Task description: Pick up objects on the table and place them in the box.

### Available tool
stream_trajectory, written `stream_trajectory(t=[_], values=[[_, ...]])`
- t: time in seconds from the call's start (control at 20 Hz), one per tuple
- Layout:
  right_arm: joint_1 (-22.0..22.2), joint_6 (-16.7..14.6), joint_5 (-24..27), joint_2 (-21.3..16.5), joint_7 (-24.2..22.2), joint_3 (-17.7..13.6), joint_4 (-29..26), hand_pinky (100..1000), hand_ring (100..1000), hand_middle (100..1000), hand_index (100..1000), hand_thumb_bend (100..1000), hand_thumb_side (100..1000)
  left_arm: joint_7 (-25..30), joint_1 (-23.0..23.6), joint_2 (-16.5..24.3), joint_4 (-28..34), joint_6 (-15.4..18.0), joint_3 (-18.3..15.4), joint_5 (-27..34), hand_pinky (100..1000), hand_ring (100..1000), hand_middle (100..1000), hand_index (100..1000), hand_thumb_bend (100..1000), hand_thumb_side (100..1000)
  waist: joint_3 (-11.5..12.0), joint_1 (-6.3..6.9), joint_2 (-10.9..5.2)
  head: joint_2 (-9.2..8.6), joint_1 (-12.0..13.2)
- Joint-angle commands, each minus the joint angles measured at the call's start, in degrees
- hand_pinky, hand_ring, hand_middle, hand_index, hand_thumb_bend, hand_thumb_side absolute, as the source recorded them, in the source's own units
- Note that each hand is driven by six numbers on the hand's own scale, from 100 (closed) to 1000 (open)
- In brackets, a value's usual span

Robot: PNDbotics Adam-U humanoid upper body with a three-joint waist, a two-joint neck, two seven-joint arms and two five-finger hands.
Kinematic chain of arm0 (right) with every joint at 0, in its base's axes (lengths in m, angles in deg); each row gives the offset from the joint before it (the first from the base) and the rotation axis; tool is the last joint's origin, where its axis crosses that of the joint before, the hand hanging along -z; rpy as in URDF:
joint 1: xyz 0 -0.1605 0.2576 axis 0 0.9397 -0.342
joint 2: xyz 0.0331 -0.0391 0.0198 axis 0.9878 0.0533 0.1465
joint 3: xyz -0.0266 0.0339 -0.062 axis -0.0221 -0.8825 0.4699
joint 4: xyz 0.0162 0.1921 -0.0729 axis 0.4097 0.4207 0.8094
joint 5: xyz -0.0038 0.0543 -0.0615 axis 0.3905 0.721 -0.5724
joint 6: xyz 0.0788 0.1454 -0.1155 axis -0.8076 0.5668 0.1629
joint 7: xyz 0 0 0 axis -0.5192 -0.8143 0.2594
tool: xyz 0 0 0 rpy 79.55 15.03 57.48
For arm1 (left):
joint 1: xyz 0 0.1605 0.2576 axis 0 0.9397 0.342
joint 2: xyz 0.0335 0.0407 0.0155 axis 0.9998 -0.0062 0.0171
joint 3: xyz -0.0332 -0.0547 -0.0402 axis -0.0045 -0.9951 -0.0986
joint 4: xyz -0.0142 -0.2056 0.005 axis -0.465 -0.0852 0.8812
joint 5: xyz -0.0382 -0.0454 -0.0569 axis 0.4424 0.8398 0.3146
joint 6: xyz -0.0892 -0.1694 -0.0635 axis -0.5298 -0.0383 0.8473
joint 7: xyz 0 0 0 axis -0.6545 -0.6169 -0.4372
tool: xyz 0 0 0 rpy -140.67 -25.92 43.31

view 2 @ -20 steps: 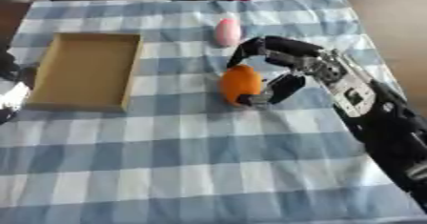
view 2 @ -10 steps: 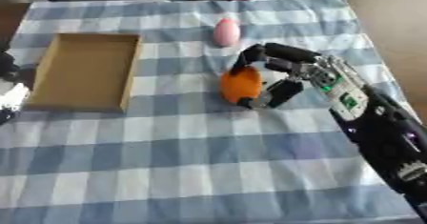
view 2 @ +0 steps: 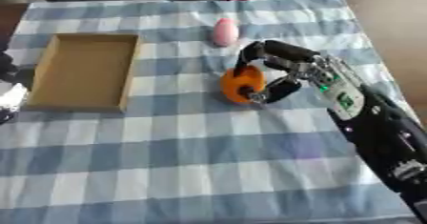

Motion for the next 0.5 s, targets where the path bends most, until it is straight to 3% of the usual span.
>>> stream_trajectory(t=[0.05,0.5], values=[[-1.57,-0.11,-0.33,-0.79,1.84,-0.85,-0.59,741,641,422,540,100,100,0.07,-0.43,0.97,0.61,0.06,-0.26,0.08,508,550,517,676,367,100,-0.13,0.07,-1.05,-0.51,-0.12],[-5.40,-0.24,0.86,-0.30,4.06,-0.17,-1.09,730,607,370,484,100,100,0.23,-0.37,1.03,0.60,0.08,-0.12,0.16,509,550,517,676,366,100,-0.19,0.02,-1.38,-0.40,-0.17]])
